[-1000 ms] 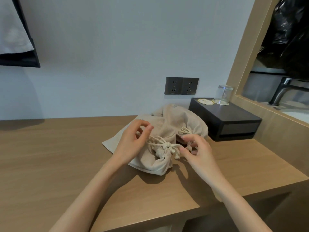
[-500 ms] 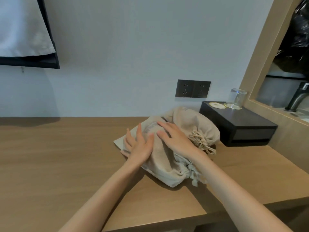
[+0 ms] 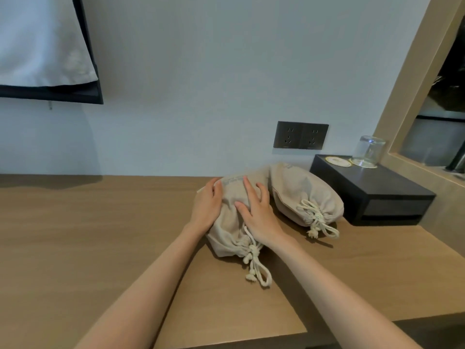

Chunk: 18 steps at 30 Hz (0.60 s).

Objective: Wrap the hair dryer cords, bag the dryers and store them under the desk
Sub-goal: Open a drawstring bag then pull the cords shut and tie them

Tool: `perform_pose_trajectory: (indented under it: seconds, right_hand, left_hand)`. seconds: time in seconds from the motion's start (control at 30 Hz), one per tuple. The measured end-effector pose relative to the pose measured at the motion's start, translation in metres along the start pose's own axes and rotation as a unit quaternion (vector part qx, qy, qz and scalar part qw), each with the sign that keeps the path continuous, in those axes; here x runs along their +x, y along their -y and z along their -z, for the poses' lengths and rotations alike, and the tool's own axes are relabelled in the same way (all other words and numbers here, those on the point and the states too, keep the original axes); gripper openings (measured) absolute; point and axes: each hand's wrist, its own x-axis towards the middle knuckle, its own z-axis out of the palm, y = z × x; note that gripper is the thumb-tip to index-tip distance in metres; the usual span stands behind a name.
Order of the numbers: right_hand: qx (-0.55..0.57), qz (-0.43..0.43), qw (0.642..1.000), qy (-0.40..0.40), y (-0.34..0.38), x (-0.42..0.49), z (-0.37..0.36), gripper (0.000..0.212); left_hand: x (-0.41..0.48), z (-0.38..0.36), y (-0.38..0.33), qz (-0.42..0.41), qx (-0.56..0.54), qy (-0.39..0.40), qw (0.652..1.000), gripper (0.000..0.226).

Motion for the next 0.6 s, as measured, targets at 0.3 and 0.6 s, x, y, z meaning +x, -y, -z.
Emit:
perform_pose_trajectory:
  seconds: [0.3, 0.6]
  right_hand:
    - [-0.079, -0.005, 0.993, 0.088, -0.004, 0.024, 0.019, 0.060]
    - [-0.072, -0.035, 0.987, -0.142, -0.030, -0.005, 0.118, 0.035]
  left_hand:
    - [0.016, 0.007, -0.013, 0.033, 0.126, 0.003, 0.991, 0.046]
    - [0.008, -0.021, -0.087, -0.089, 0.007, 0.038, 0.995, 0.051]
